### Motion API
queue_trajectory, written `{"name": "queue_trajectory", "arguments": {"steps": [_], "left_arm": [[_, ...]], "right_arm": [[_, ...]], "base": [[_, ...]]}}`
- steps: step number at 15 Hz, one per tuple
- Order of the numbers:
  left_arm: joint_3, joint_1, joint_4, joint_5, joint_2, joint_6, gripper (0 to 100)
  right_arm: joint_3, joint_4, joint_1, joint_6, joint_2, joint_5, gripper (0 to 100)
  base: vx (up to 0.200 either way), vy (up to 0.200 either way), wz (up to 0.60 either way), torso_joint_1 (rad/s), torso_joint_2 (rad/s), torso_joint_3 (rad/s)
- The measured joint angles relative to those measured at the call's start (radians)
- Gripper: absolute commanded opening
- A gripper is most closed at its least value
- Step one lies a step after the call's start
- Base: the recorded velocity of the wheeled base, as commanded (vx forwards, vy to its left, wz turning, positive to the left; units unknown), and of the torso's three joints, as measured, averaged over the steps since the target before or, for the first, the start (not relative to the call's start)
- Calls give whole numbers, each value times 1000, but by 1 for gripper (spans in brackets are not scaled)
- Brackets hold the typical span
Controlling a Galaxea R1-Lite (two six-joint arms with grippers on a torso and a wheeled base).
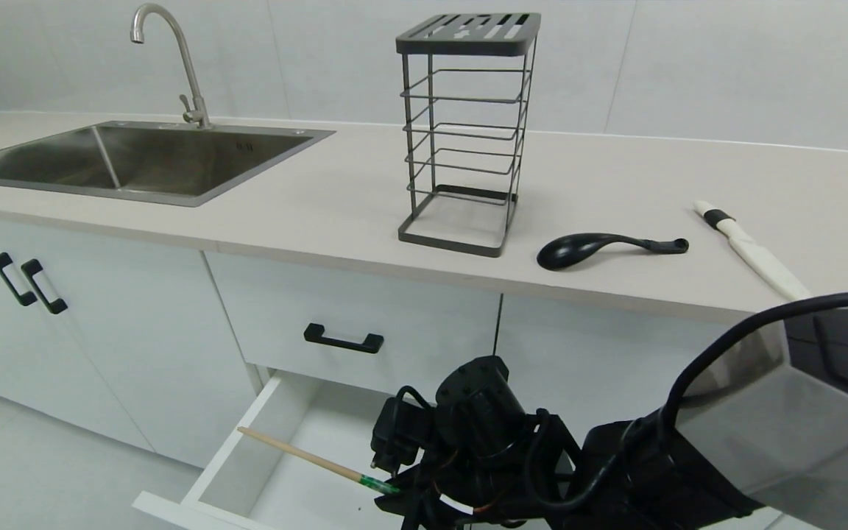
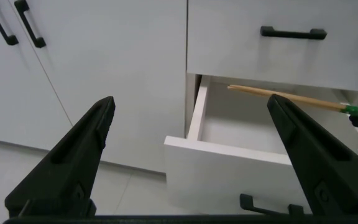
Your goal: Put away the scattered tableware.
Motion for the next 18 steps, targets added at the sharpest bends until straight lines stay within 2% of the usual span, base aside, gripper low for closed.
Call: {"name": "queue_trajectory", "arguments": {"steps": [5, 18], "left_arm": [[0, 0, 0, 0, 0, 0, 100], [0, 0, 0, 0, 0, 0, 100]], "right_arm": [[-83, 3, -11, 0, 36, 0, 0], [-129, 2, -41, -3, 105, -3, 0]], "base": [[0, 0, 0, -92, 268, 167], [0, 0, 0, 0, 0, 0]]}}
